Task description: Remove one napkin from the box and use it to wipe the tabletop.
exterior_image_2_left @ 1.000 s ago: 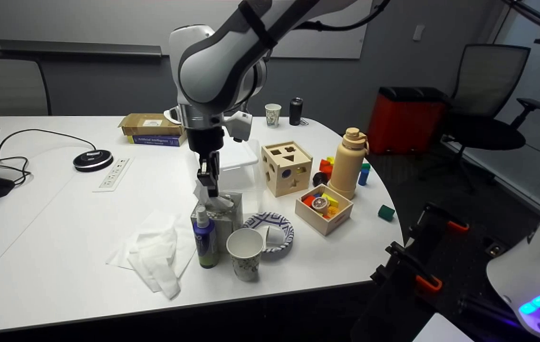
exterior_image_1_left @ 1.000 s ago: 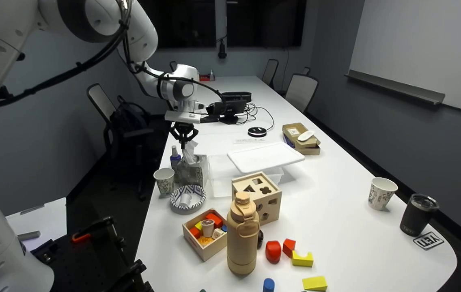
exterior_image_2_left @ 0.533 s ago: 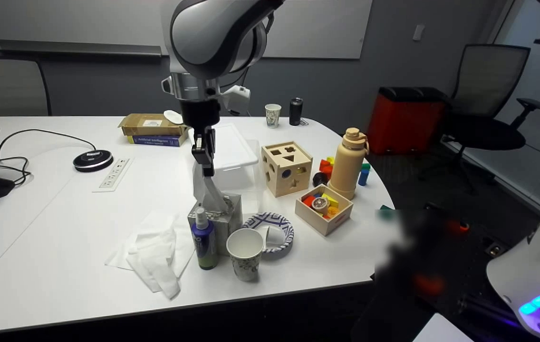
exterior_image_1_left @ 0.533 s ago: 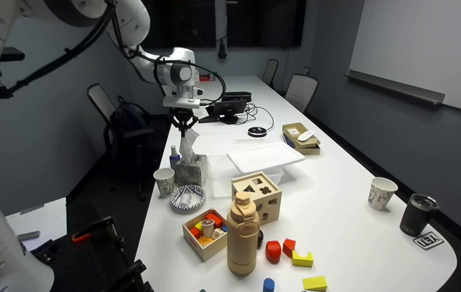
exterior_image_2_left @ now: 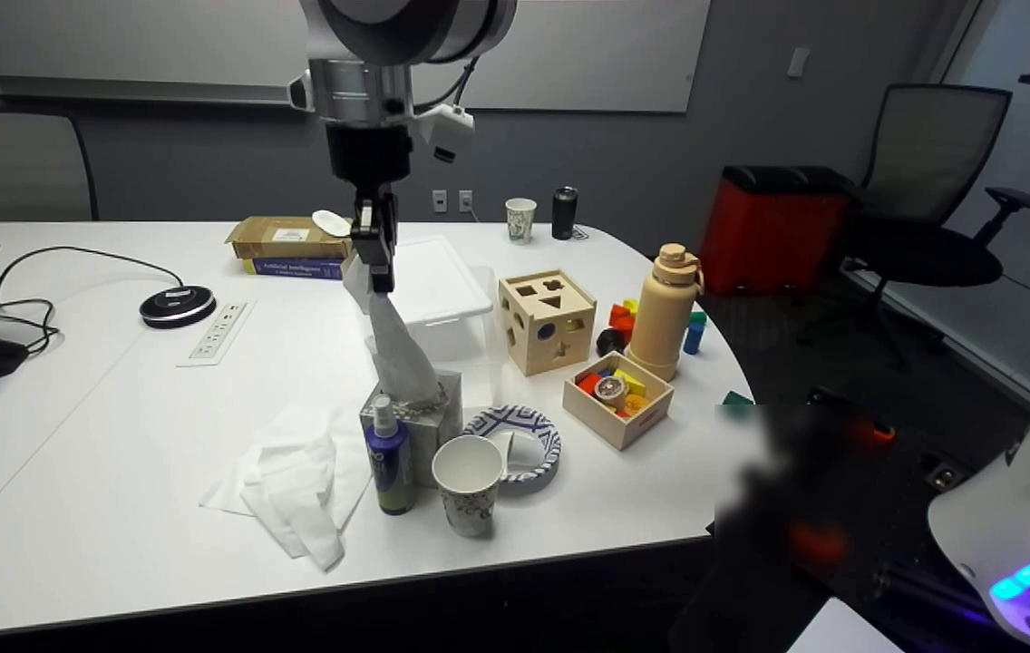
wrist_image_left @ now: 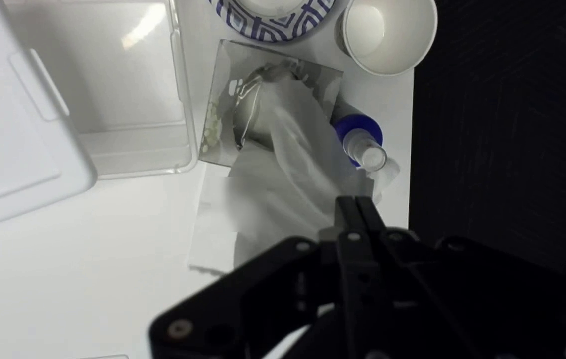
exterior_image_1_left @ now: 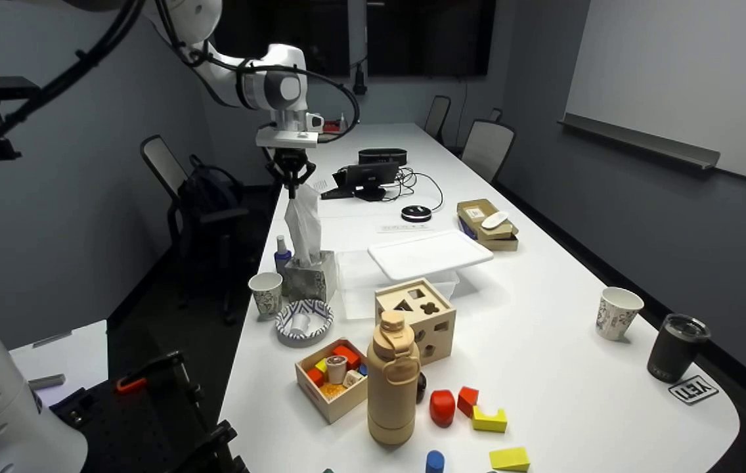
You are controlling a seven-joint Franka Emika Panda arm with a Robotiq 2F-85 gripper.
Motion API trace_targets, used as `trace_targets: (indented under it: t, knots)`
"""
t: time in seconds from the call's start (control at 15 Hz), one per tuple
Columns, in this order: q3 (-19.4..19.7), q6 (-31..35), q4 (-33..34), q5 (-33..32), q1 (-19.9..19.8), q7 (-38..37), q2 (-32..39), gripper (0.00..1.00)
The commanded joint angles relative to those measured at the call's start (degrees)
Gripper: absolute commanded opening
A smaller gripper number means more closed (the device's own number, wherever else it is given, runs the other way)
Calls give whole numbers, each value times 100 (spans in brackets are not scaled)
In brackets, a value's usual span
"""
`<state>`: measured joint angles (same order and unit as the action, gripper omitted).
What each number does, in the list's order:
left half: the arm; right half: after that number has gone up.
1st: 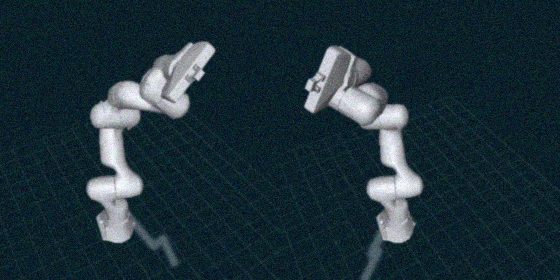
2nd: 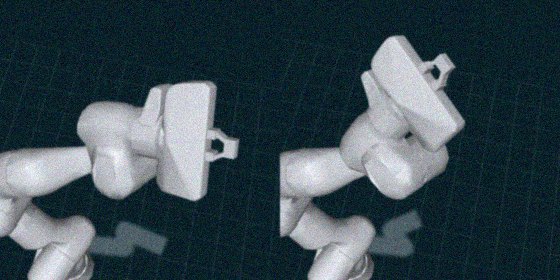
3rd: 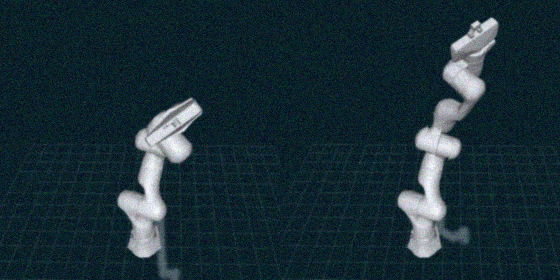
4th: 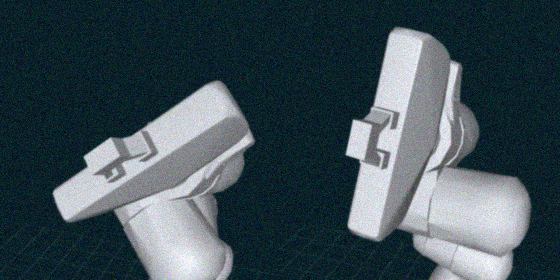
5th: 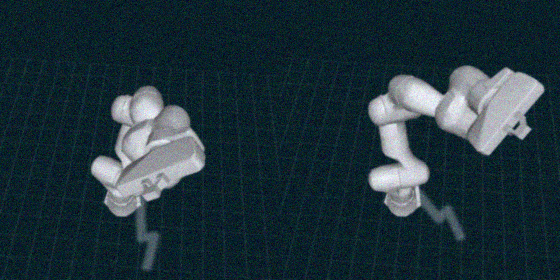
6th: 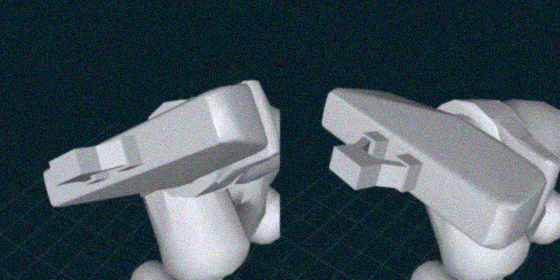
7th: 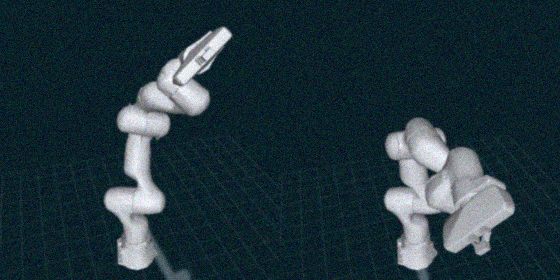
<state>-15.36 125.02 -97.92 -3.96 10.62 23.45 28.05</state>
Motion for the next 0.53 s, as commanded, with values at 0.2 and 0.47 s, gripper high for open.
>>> trace_targets:
  t: [0.2, 0.47]
  knots:
    - [-131, -155, -1101, 621, -279, 617, -1524, 0]
    - [135, -785, -1568, 836, -406, 521, -2289, 0]
